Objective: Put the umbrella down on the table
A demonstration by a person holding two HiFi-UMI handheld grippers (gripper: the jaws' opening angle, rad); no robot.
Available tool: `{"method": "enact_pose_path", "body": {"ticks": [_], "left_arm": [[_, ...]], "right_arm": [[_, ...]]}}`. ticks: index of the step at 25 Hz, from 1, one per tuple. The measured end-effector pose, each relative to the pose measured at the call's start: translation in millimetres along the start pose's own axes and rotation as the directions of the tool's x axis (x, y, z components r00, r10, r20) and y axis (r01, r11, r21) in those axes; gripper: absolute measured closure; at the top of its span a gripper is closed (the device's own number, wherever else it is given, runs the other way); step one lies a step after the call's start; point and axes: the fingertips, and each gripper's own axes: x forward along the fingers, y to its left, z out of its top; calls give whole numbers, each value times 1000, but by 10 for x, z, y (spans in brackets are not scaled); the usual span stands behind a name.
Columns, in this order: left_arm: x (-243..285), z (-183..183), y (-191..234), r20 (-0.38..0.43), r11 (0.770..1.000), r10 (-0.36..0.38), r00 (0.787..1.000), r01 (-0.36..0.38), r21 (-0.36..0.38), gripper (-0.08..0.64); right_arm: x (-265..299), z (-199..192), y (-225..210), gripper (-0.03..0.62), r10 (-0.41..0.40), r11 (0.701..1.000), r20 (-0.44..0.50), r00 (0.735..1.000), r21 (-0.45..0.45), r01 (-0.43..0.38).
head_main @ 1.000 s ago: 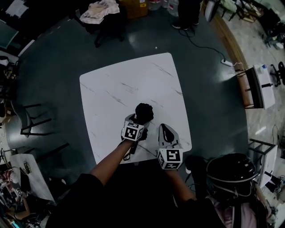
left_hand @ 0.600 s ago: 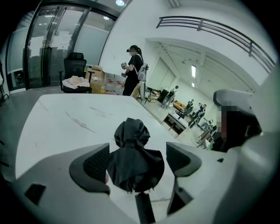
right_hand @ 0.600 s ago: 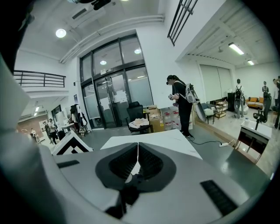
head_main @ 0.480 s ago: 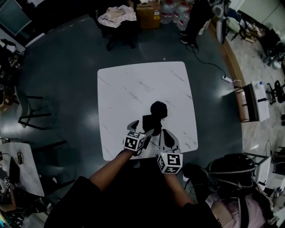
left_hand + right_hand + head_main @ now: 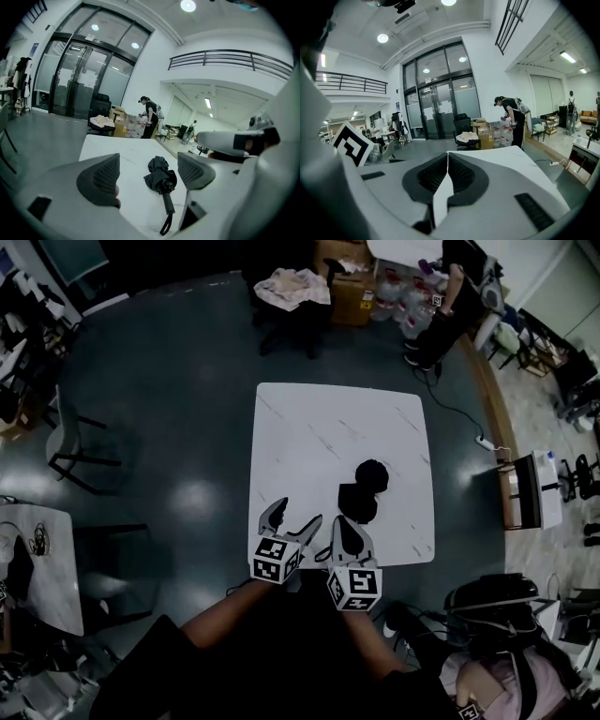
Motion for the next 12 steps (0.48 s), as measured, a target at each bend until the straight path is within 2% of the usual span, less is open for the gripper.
{"method": "enact_pose_path", "body": {"ticks": [4, 7, 12], "left_arm": [[-576, 192, 153, 89, 1000, -20, 996, 20, 5, 169], [-919, 314, 221, 144, 999, -42, 989, 38, 34, 204], [-1427, 500, 344, 238, 997, -30, 971, 11, 79, 342]], "right_arm": [[-19, 29, 616, 574, 45, 998, 32, 998, -34, -44], [-24, 57, 1006, 574, 77, 996, 51, 996, -57, -74], [-26, 162, 1509, 574, 130, 987, 76, 989, -107, -122]]}}
